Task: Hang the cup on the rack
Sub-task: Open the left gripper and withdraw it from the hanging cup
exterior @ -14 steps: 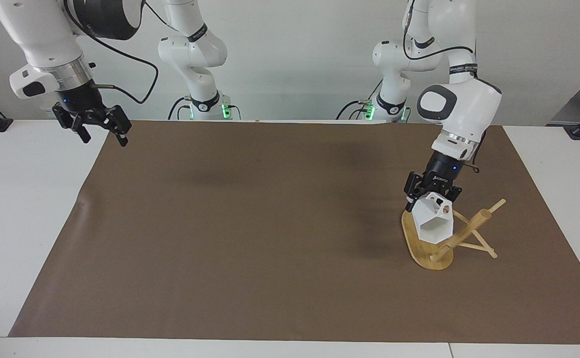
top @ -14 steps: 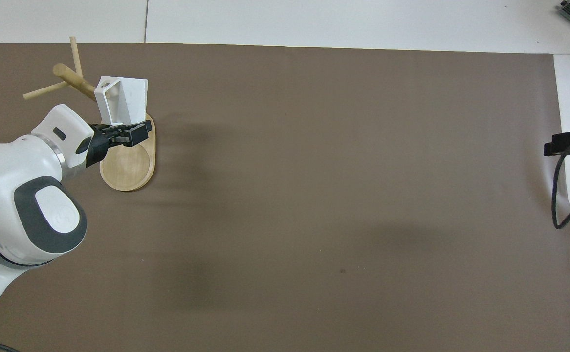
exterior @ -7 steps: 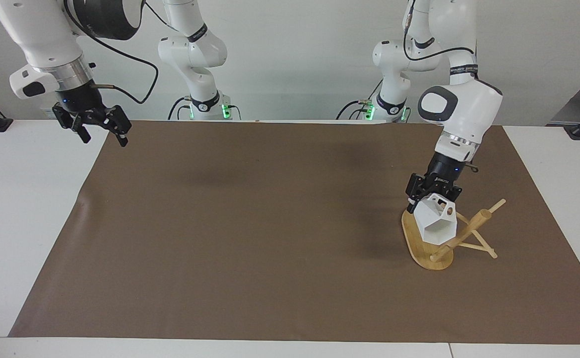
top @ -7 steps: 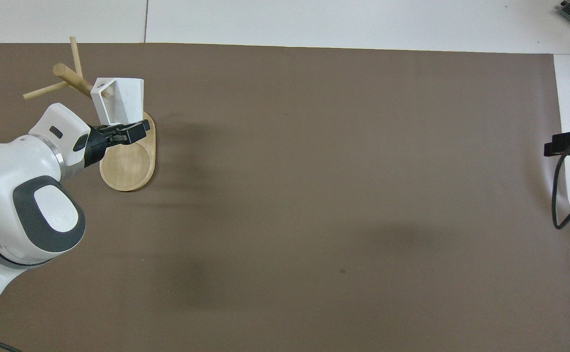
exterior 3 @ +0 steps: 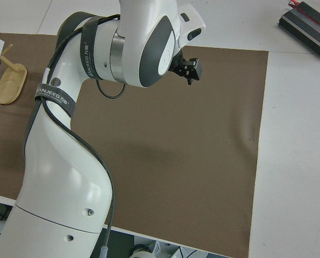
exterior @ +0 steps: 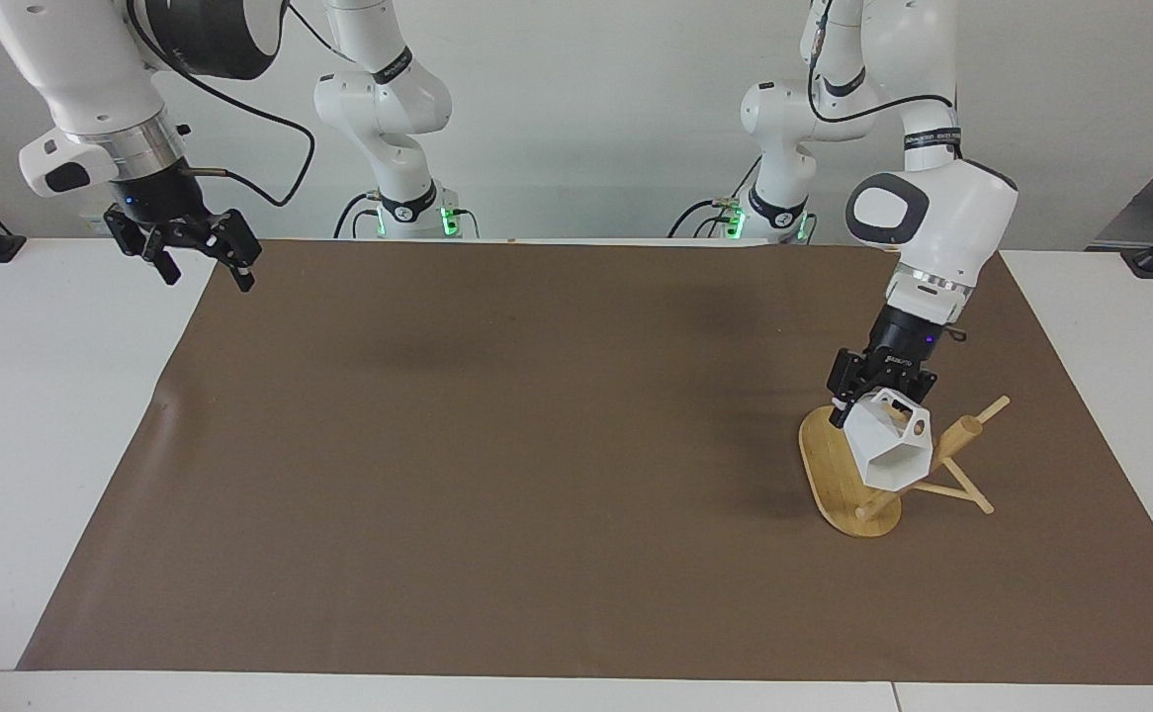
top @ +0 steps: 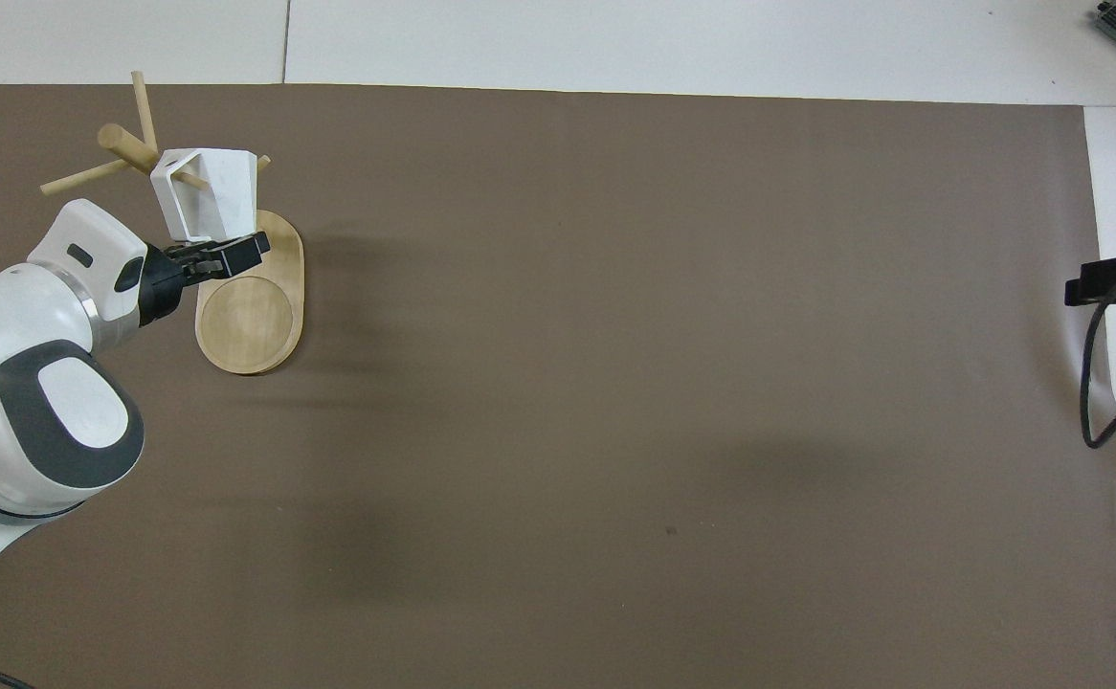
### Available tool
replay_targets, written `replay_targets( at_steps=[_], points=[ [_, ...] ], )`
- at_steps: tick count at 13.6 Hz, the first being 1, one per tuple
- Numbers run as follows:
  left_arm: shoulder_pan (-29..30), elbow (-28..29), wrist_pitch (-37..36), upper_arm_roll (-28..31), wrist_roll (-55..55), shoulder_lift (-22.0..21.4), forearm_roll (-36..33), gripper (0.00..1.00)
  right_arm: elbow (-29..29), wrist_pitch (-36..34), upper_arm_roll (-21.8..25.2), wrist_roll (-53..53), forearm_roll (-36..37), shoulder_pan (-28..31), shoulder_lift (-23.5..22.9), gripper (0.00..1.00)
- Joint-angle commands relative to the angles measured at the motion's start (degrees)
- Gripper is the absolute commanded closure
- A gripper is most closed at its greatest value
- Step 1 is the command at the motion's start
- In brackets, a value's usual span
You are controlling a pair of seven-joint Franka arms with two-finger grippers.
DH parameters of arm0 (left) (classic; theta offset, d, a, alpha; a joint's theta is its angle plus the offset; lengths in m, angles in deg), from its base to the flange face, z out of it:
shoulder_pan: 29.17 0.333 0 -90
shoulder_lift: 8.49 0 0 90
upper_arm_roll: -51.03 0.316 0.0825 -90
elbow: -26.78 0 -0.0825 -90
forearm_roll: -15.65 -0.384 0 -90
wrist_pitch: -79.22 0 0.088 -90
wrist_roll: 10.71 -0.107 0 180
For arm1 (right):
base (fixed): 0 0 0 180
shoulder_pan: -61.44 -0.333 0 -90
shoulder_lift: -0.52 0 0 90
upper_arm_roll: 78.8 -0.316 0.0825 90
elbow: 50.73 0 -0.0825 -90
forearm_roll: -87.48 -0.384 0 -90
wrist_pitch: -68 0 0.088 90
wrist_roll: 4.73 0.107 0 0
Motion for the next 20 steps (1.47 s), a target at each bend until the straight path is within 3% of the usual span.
replay_targets(
  at_steps=[1,2,3,4,6,8,12,14,18,20],
  points=[
    [0.3,0.0,-0.8,-0.1,1.2,-0.1,-0.2,1.00,0.8,-0.6,-0.2,-1.5,-1.2,0.5,1.0,0.00],
    [0.2,0.0,-0.9,-0.1,1.4,-0.1,-0.2,1.00,0.8,-0.7,-0.2,-1.6,-1.2,0.5,1.0,0.00],
    [0.2,-0.3,-1.1,-0.1,1.4,0.0,-0.2,0.82,0.8,-0.6,-0.2,-1.6,-1.2,0.5,1.0,0.00],
    [0.3,-0.3,-1.2,-0.1,1.4,0.0,-0.2,0.55,0.8,-0.7,-0.2,-1.5,-1.2,0.5,1.0,0.00],
    [0.2,-0.3,-1.3,0.0,1.3,0.0,-0.2,0.14,0.8,-0.6,-0.2,-1.6,-1.2,0.5,1.0,0.00],
    [0.2,-0.7,-1.4,0.0,1.2,0.1,-0.3,0.00,0.8,-0.6,-0.2,-1.6,-1.2,0.5,1.0,0.00],
    [0.5,-2.0,-2.4,0.2,1.1,0.3,-0.8,0.00,0.8,-0.6,-0.2,-1.6,-1.2,0.5,1.0,0.00],
    [0.6,-4.0,-7.6,0.5,1.2,-0.4,-1.4,0.00,0.8,-0.6,-0.2,-1.6,-1.2,0.5,1.0,0.00],
    [4.2,-5.1,-17.4,1.3,1.2,-5.4,-11.3,0.00,0.8,-0.7,-0.2,-1.5,-1.2,0.5,1.0,0.00],
    [7.0,-8.2,-25.9,1.3,1.2,-8.2,-21.1,0.00,0.8,-0.7,-0.2,-1.5,-1.2,0.5,1.0,0.00]
  ],
)
